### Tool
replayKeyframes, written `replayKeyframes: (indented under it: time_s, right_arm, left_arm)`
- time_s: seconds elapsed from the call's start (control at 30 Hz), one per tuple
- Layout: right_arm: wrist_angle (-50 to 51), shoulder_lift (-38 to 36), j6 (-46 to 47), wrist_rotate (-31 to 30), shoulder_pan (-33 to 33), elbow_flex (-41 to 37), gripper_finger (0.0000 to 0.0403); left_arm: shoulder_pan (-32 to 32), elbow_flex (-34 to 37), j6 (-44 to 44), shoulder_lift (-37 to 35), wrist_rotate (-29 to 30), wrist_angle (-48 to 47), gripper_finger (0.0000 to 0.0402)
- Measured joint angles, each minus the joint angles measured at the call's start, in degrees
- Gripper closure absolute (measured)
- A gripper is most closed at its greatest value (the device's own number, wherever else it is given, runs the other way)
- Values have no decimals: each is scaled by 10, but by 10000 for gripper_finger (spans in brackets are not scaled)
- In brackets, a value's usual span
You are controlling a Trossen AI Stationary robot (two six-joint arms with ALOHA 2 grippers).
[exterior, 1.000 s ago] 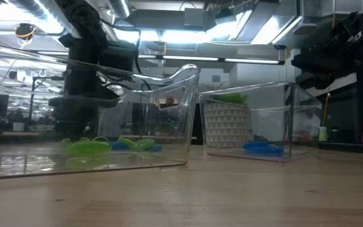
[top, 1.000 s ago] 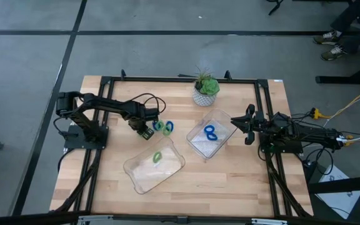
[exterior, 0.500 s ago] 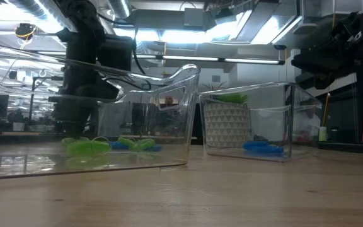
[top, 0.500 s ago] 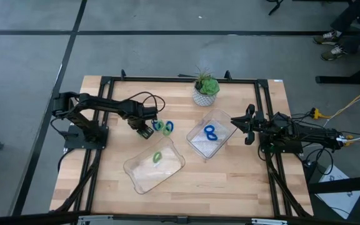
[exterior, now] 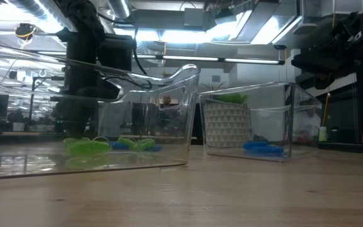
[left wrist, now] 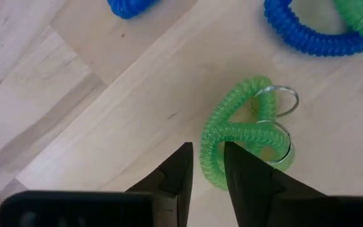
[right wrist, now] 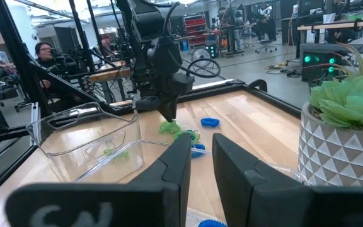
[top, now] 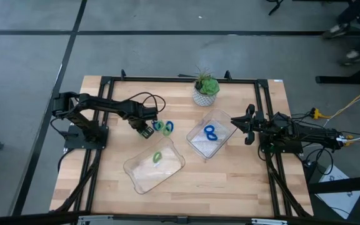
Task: Sort spring keychains
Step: Put the green spring keychain into the bottom transparent bin
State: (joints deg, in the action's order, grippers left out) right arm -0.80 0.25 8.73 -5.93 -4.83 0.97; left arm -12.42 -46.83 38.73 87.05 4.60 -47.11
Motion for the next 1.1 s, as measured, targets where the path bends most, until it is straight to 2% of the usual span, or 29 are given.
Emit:
replayKeyframes:
  time_s: [0.5, 0.87, 1.1]
  right_arm:
    - [0, 0, 0, 0, 0, 0, 336]
    - [0, 0, 0, 0, 0, 0, 336]
    - [0, 0, 0, 0, 0, 0, 336]
  left_arm:
    - [0, 0, -9, 0, 4, 26, 254]
    - [-2, 2, -29, 1, 17, 31, 268]
    - [-9, 47, -12, 1, -26, 70, 279]
